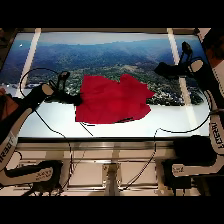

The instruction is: Fold the clothes and pants, and hang the long-sleeved shirts on hangers.

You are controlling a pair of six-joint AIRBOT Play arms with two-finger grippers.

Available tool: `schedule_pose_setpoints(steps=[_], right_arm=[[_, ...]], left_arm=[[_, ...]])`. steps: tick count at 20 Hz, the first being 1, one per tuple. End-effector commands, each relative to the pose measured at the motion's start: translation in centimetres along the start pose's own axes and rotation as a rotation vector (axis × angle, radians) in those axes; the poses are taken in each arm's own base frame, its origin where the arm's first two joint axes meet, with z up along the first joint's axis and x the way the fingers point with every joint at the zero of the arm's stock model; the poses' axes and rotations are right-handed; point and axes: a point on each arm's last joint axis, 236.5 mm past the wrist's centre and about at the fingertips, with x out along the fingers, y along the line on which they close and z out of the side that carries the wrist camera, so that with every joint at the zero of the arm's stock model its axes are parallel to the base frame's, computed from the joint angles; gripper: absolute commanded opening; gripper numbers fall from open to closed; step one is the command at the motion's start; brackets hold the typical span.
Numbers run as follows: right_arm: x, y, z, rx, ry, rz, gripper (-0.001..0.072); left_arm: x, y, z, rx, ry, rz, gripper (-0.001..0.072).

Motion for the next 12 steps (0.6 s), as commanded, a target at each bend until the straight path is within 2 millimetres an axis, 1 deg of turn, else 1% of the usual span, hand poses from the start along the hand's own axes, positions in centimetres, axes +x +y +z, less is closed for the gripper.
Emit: schedule_pose_setpoints(steps=[1, 3, 4, 5, 6, 7, 9, 11, 12], right_arm=[[-0.8, -0.5, 1.5, -0.077, -0.018, -0.045, 0.0391], [-1.2, -1.2, -0.7, -0.114, 0.086, -0.077, 0.0110], [-1.3, -1.6, -2.1, -0.121, 0.146, -0.090, 0.0008], [-1.5, -1.7, -3.5, -0.119, 0.202, -0.090, 0.0005], [-1.7, -1.5, -4.9, -0.106, 0.251, -0.075, 0.0004], [-1.8, -1.0, -6.1, -0.092, 0.279, -0.048, 0.0003], [-2.3, 0.5, -9.4, -0.054, 0.315, 0.041, 0.0004], [-3.5, 1.6, -13.6, 0.021, 0.348, 0.102, 0.0003], [-4.5, 2.3, -15.9, 0.048, 0.366, 0.143, 0.0003]], left_arm=[[-1.4, 0.2, 0.8, -0.062, -0.037, 0.011, 0.0546], [-3.7, 0.0, 1.8, -0.046, -0.085, 0.019, 0.0546], [-4.9, -0.2, 1.9, -0.040, -0.098, 0.025, 0.0525], [-5.9, -0.5, 1.8, -0.043, -0.098, 0.025, 0.0434], [-6.7, -0.8, 1.3, -0.046, -0.084, 0.021, 0.0262], [-7.2, -1.4, 0.4, -0.061, -0.052, 0.004, 0.0024], [-7.1, -2.2, -2.2, -0.077, 0.047, -0.029, 0.0020], [-6.2, -2.4, -4.9, -0.167, 0.115, -0.037, 0.0020], [-5.9, -2.6, -6.4, -0.217, 0.136, -0.043, 0.0020]])
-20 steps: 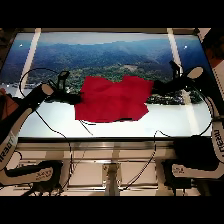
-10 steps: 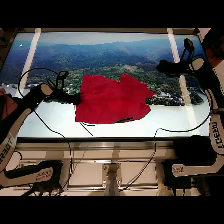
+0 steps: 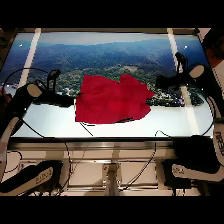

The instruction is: Fold the clothes and pants, and hang the long-sleeved shirts on hangers.

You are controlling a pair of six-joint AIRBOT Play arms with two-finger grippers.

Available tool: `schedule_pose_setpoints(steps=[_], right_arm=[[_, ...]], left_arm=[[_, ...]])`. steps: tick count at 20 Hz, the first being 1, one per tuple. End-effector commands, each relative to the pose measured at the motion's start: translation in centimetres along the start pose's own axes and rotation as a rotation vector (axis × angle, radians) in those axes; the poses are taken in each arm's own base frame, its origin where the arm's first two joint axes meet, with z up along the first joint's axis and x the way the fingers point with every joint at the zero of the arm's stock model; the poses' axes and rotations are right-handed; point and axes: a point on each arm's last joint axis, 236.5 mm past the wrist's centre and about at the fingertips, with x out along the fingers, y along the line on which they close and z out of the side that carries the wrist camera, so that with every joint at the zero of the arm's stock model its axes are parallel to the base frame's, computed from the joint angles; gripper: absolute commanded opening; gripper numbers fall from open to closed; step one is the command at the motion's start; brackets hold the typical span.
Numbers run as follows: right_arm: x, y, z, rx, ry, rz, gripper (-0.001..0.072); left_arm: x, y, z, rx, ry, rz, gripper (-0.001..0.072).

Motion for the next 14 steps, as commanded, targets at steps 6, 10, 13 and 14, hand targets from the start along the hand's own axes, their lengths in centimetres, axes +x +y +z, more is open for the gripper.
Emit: schedule_pose_setpoints(steps=[6, 10, 13, 14], right_arm=[[-0.4, 5.5, -15.1, 0.314, 0.081, 0.325, 0.0003], [0.7, 4.0, -14.3, 0.488, -0.050, 0.326, 0.0006], [1.5, 1.8, -12.7, 0.586, -0.121, 0.266, 0.0465], [1.7, 1.6, -12.7, 0.593, -0.119, 0.262, 0.0569]], left_arm=[[0.2, -3.1, -11.7, -0.422, 0.092, -0.149, 0.0019], [-0.9, -2.4, -9.4, -0.746, -0.184, -0.289, 0.0020], [-0.2, -0.6, -8.8, -0.843, -0.261, -0.279, 0.0388], [0.3, -0.3, -8.9, -0.859, -0.254, -0.272, 0.0508]])
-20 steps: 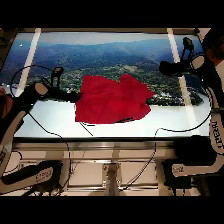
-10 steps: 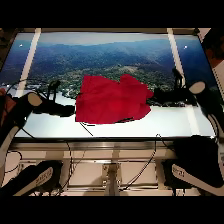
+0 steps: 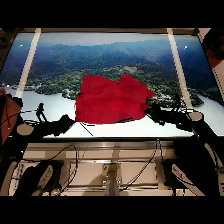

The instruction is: Fold the clothes and pants, and hang the long-sleeved shirts on hangers.

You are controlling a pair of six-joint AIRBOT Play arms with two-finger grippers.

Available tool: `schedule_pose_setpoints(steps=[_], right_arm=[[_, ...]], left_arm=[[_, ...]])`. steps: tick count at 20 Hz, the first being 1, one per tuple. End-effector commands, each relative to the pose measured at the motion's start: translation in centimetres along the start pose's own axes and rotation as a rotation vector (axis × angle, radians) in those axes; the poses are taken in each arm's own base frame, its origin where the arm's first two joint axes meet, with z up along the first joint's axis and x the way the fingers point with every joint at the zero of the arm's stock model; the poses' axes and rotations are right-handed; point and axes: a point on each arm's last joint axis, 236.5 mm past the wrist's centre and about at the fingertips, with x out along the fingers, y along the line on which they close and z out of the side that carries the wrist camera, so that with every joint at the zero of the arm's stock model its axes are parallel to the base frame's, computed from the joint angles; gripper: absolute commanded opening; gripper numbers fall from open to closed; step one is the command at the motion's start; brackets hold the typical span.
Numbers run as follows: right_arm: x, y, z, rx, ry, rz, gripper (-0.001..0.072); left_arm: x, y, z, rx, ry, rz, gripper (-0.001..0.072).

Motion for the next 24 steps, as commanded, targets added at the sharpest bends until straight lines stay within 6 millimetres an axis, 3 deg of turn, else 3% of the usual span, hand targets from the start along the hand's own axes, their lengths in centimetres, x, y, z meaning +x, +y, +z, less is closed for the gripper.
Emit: schedule_pose_setpoints(steps=[1, 4, 8, 11, 13, 14, 17, 22, 24], right_arm=[[0.4, -1.0, 1.4, 0.088, -0.073, -0.011, 0.0568], [0.5, -1.0, 1.3, 0.097, -0.067, -0.007, 0.0568], [0.5, -1.0, 1.2, 0.097, -0.062, -0.006, 0.0568], [0.5, -0.9, 1.2, 0.098, -0.061, -0.005, 0.0567], [0.5, -1.0, 1.2, 0.097, -0.062, -0.005, 0.0567], [0.5, -1.0, 1.2, 0.095, -0.062, -0.007, 0.0566], [0.5, -1.5, 0.9, 0.071, -0.051, -0.030, 0.0556], [1.1, -2.3, -3.6, 0.147, 0.156, -0.049, 0.0542], [1.6, -3.1, -3.7, 0.198, 0.166, -0.072, 0.0542]], left_arm=[[0.7, 0.7, 1.4, -0.144, -0.075, -0.038, 0.0508], [2.4, 1.4, 0.9, -0.269, -0.014, -0.041, 0.0506], [4.9, 1.6, 1.1, -0.305, 0.005, -0.069, 0.0494], [6.2, 3.8, 1.8, -0.316, -0.038, 0.008, 0.0451], [6.3, 4.0, 2.3, -0.310, -0.055, 0.017, 0.0387], [6.2, 3.7, 2.6, -0.306, -0.062, 0.012, 0.0255], [6.0, 2.1, 4.1, -0.273, -0.081, -0.018, 0.0038], [5.1, -3.6, 4.4, -0.108, -0.044, -0.127, 0.0019], [4.5, -5.4, 4.5, -0.063, -0.056, -0.157, 0.0019]])
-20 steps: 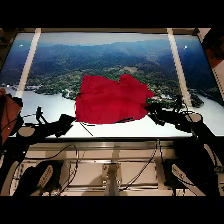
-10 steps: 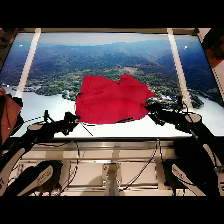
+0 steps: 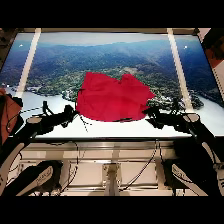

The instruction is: Fold the clothes and pants, and hang the long-sleeved shirts on hangers.

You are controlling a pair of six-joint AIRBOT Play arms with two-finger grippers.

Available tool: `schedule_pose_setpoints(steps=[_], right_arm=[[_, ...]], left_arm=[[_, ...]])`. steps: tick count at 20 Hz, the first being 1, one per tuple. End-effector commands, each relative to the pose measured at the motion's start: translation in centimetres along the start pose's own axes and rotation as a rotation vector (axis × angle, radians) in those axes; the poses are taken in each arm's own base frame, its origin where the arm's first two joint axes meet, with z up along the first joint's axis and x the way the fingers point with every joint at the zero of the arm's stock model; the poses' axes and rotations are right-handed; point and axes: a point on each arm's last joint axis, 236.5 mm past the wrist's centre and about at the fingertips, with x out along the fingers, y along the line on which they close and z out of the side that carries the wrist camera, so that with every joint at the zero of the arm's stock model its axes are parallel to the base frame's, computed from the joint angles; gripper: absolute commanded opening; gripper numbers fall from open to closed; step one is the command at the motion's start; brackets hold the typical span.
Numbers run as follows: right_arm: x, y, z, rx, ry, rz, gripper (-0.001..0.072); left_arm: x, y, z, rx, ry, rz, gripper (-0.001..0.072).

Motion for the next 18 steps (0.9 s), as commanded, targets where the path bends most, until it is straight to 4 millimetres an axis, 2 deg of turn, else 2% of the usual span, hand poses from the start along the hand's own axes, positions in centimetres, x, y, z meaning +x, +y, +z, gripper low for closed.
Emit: schedule_pose_setpoints(steps=[1, 3, 4, 9, 11, 12, 13, 14, 15, 16, 18], right_arm=[[0.9, -1.3, -1.5, 0.075, 0.086, -0.033, 0.0542], [1.4, -2.2, -2.4, 0.100, 0.140, -0.054, 0.0546], [1.7, -2.5, -2.1, 0.097, 0.135, -0.062, 0.0546], [2.3, -3.7, 2.3, 0.082, -0.045, -0.090, 0.0540], [2.2, -4.0, 4.1, 0.078, -0.117, -0.099, 0.0393], [2.1, -4.0, 4.7, 0.076, -0.143, -0.099, 0.0176], [2.0, -3.7, 5.0, 0.068, -0.150, -0.095, 0.0006], [1.8, -2.7, 5.1, 0.041, -0.144, -0.076, 0.0005], [1.4, -0.8, 5.3, -0.007, -0.139, -0.037, 0.0004], [0.6, 1.3, 6.0, -0.051, -0.154, 0.000, 0.0004], [-2.1, 7.0, 8.8, -0.166, -0.246, 0.073, 0.0003]], left_arm=[[-0.5, -3.2, -0.5, 0.084, 0.006, -0.061, 0.0019], [-0.8, -3.6, -0.7, 0.095, 0.005, -0.072, 0.0019], [-0.8, -3.7, -0.6, 0.097, 0.001, -0.073, 0.0019], [-0.9, -3.8, -0.6, 0.099, 0.000, -0.074, 0.0019], [-0.9, -3.7, -0.6, 0.100, 0.000, -0.073, 0.0019], [-0.9, -3.7, -0.6, 0.102, 0.001, -0.072, 0.0019], [-0.9, -3.7, -0.6, 0.101, 0.000, -0.072, 0.0019], [-0.9, -3.7, -0.5, 0.101, -0.003, -0.072, 0.0019], [-0.9, -3.8, -0.2, 0.102, -0.017, -0.070, 0.0018], [-1.0, -4.2, 0.6, 0.112, -0.044, -0.073, 0.0017], [-1.7, -6.8, 3.3, 0.181, -0.131, -0.102, 0.0016]])
